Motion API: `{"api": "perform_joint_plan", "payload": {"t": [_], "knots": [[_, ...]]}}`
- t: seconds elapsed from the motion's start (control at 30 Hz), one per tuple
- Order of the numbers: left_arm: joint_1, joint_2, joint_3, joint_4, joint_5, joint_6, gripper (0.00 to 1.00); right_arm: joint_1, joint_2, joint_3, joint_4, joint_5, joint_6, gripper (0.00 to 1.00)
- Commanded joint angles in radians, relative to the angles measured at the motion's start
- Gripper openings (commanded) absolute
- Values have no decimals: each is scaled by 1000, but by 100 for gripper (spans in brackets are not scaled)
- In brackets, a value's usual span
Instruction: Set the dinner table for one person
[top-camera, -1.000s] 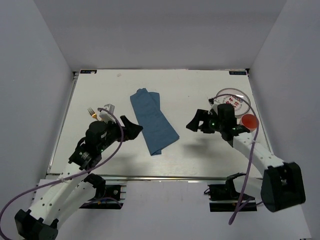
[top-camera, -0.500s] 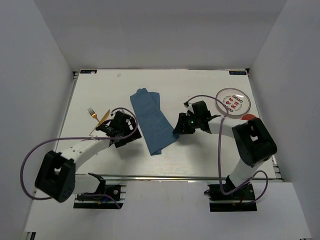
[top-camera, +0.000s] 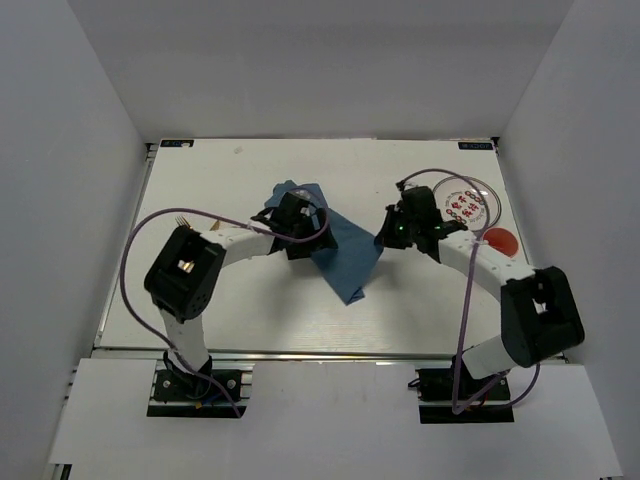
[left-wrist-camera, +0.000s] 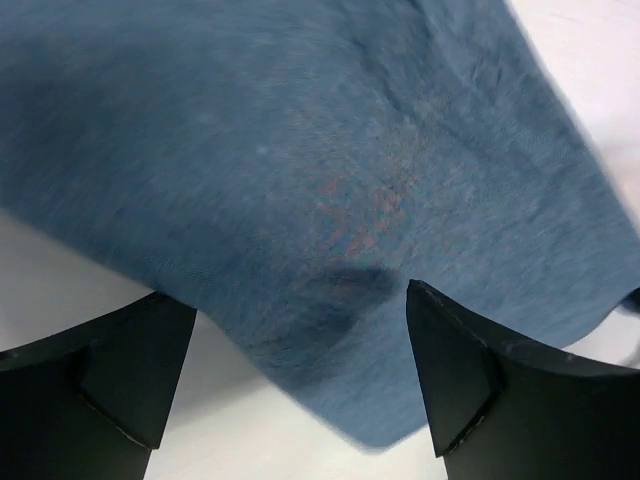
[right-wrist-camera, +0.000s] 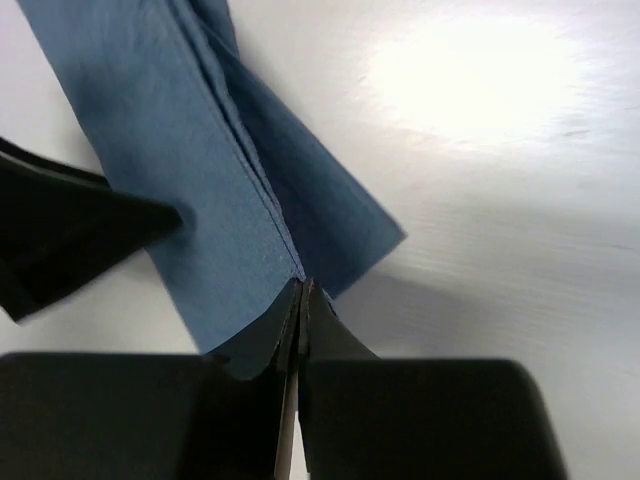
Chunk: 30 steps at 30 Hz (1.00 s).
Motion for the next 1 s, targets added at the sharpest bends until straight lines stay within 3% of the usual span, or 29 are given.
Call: {"api": "perform_joint_plan", "payload": {"t": [0.0, 0.1, 0.2, 0.23, 0.27, 0.37, 0.5, 0.63, 0.77, 0.83, 0.87, 0.9, 0.93, 0.97], "knots": [[-76, 130, 65, 47, 146, 14, 95, -61, -88, 40, -134, 200, -28, 0], [-108, 168, 186, -16, 115, 20, 95, -82, -122, 75, -175, 222, -83, 0], [-118, 95, 208, -129, -29, -26, 96, -84, -142, 110, -157, 69, -170, 0], [-118, 64, 206, -234, -86, -52, 96, -84, -143, 123, -151, -27, -179, 0], [-118, 26, 186, -275, -239, -110, 98, -79, -143, 147, -148, -85, -190, 0], [-118, -164, 73, -373, -425, -203, 98, -61, -134, 163, -110, -278, -167, 0], [-118, -411, -39, -505, -568, -271, 98, -1, -130, 109, 1, -451, -77, 0], [-118, -652, -142, -595, -604, -309, 98, 123, -76, 63, 124, -541, -11, 0], [-108, -784, -243, -609, -578, -334, 98, 241, 45, 48, 328, -701, 27, 0], [-108, -819, -298, -594, -558, -348, 98, 283, 76, 34, 401, -778, 76, 15], [-108, -824, -317, -586, -552, -357, 98, 287, 76, 32, 420, -777, 80, 52], [-108, -824, -347, -579, -548, -368, 98, 297, 64, 37, 414, -737, 80, 76], [-108, -826, -361, -567, -544, -389, 98, 292, 55, 63, 380, -699, 52, 89], [-108, -823, -372, -559, -538, -398, 98, 286, 39, 84, 334, -568, 40, 89]]}}
